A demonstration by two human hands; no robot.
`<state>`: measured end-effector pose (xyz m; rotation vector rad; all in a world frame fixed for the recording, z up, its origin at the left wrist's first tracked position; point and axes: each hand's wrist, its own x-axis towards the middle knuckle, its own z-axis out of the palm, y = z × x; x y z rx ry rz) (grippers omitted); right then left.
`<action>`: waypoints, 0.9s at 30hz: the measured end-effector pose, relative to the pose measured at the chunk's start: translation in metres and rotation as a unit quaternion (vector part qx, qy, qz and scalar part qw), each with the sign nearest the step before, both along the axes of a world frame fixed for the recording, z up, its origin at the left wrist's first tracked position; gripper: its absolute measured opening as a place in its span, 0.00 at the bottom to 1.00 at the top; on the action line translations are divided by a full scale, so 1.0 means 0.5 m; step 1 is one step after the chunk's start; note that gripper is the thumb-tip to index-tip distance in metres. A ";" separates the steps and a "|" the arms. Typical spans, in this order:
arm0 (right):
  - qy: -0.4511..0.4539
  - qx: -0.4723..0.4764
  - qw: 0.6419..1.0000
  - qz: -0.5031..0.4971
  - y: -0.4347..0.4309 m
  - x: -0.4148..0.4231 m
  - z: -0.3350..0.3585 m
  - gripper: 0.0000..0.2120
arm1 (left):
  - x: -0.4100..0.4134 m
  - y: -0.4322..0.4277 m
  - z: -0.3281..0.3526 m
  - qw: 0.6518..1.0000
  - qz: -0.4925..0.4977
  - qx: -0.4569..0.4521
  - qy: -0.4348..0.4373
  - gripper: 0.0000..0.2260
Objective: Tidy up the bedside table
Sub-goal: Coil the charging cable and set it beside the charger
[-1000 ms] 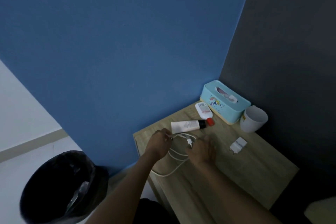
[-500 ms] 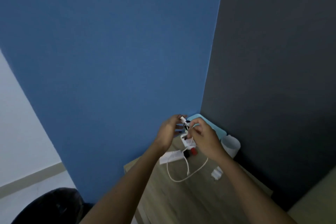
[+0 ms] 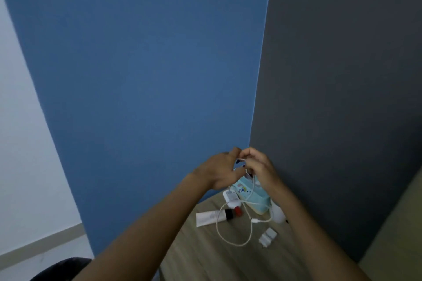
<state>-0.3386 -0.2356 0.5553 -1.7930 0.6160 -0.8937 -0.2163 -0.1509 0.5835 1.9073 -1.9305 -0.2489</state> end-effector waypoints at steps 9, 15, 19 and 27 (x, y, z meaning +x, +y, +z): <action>0.015 -0.011 0.996 -0.090 0.027 0.007 -0.017 0.06 | 0.002 0.028 0.074 0.873 0.019 0.068 0.483 0.13; 0.070 -0.116 0.986 -0.094 0.142 0.076 -0.037 0.10 | -0.012 0.010 0.095 0.688 -0.057 -0.007 0.723 0.15; 0.171 -0.158 0.970 -0.070 0.184 0.108 -0.017 0.07 | 0.003 0.006 0.077 0.739 -0.005 -0.121 0.662 0.17; 0.363 -0.288 0.886 0.025 0.162 -0.001 0.083 0.08 | 0.148 0.051 0.043 0.966 0.070 -0.197 0.151 0.15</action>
